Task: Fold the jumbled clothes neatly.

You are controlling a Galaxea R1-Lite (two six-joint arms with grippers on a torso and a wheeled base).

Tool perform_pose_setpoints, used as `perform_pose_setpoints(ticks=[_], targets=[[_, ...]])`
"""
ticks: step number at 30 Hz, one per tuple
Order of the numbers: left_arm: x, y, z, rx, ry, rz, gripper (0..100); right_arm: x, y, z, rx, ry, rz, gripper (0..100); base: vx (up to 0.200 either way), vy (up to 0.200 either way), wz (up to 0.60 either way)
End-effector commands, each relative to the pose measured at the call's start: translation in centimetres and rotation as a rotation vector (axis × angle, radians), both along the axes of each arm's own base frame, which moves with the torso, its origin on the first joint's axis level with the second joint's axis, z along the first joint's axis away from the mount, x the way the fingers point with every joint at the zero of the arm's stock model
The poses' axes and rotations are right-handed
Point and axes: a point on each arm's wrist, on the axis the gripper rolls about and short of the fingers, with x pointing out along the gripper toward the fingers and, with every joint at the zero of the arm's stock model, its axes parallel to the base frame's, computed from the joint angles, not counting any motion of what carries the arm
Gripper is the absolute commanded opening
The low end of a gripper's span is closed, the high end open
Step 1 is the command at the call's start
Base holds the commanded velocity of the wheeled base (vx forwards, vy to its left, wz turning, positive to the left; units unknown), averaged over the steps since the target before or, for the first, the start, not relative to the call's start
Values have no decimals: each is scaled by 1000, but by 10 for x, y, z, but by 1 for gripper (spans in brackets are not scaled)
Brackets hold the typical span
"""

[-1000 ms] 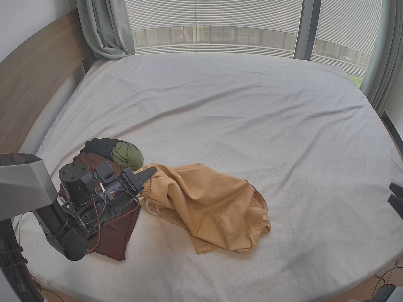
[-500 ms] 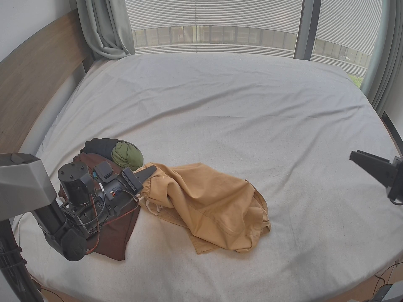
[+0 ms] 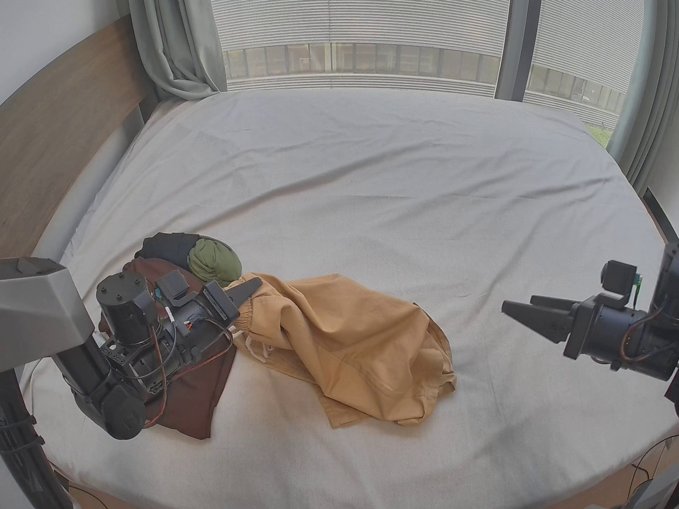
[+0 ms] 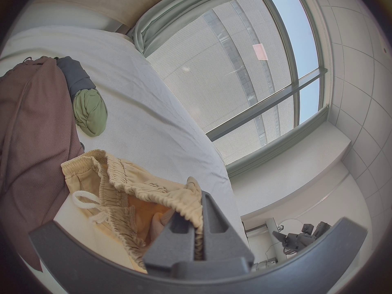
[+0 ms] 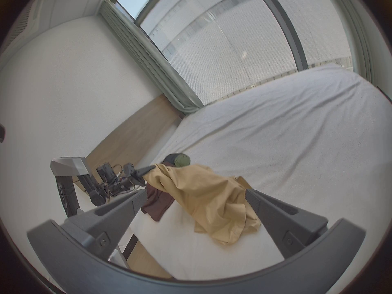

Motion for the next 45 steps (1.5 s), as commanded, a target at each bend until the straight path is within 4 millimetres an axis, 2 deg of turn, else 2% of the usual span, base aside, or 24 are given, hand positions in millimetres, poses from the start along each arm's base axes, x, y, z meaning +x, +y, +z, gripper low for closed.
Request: perform_pose_setpoints(ticks=[1, 13, 27, 33, 45], targets=[[0, -1, -2, 2, 7, -2, 0, 16, 3, -30, -36, 125, 5, 100, 0, 0, 0], [0, 0, -2, 2, 7, -1, 0, 36, 10, -67, -49, 177, 8, 100, 0, 0, 0], [1, -1, -4, 2, 15, 0, 0, 55, 20, -102, -17, 248, -1, 100, 0, 0, 0], [1, -1, -5, 2, 16, 0, 0, 57, 22, -109, -9, 233, 17, 100, 0, 0, 0], [1, -1, -5, 3, 17, 0, 0, 64, 31, -143, -27, 302, 35, 100, 0, 0, 0]])
